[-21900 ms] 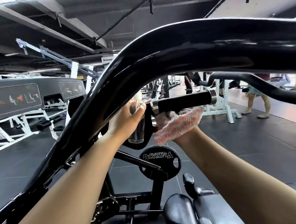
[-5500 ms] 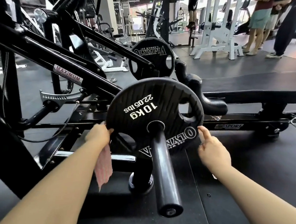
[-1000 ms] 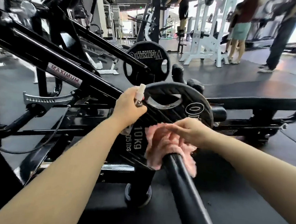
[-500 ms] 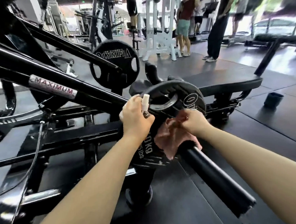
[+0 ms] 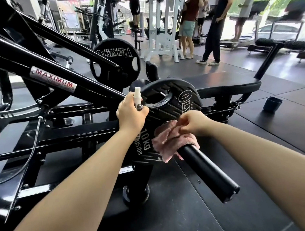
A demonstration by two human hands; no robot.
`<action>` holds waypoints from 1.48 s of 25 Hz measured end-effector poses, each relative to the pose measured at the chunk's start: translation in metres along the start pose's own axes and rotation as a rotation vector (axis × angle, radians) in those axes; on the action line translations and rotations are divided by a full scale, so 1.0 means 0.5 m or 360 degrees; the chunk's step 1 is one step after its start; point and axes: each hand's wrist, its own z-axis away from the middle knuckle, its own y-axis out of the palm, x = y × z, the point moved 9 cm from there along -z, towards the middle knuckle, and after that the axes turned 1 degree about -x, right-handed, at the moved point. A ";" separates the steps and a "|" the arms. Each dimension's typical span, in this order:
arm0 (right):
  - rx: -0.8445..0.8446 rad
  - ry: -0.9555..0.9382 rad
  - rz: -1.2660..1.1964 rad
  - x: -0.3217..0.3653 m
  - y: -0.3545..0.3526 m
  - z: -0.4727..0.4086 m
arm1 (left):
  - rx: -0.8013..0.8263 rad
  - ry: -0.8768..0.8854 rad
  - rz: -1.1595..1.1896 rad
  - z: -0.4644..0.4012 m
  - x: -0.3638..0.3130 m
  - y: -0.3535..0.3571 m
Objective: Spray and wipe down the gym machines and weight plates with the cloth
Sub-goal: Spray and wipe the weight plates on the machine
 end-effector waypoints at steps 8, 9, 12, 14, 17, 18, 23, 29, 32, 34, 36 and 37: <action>-0.0763 -0.0420 -0.0653 0.051 -0.163 0.058 | 0.0080 -0.0030 -0.0049 0.006 -0.009 -0.007; -0.0419 -0.0567 -0.0535 0.068 -0.145 0.079 | 0.0081 -0.0020 -0.0051 0.007 -0.010 -0.006; 0.0798 -0.0451 -0.0108 0.052 -0.039 0.156 | 0.0050 0.0002 -0.0073 0.008 -0.008 -0.002; 0.0781 -0.0172 -0.0078 0.000 -0.012 0.149 | 0.0035 0.0000 -0.0109 0.008 -0.005 0.000; 0.0409 -0.0005 0.0197 -0.009 0.014 0.101 | 0.0046 0.0012 -0.0119 0.007 -0.002 0.000; 0.0407 0.0000 0.0292 0.008 0.033 0.097 | 0.0052 0.0022 -0.0128 0.006 0.001 0.000; 0.0546 0.0037 0.0319 0.065 0.102 0.059 | 0.0031 0.0086 -0.0216 -0.005 0.020 0.010; 0.0716 0.0103 0.0438 0.079 0.130 -0.048 | -0.0033 0.0150 -0.0270 -0.008 0.035 0.011; 0.0572 0.0280 0.0196 0.082 0.120 -0.035 | -0.0048 0.0134 -0.0297 -0.004 0.035 0.008; 0.0620 0.0297 0.0078 0.079 0.121 0.020 | -0.0037 0.0132 -0.0305 0.000 0.035 0.006; 0.0649 0.0269 0.0207 0.049 0.116 0.075 | -0.0033 0.0117 -0.0298 0.004 0.038 0.003; 0.0605 0.0238 0.0284 0.039 0.106 0.103 | -0.0035 0.0104 -0.0284 0.007 0.040 0.002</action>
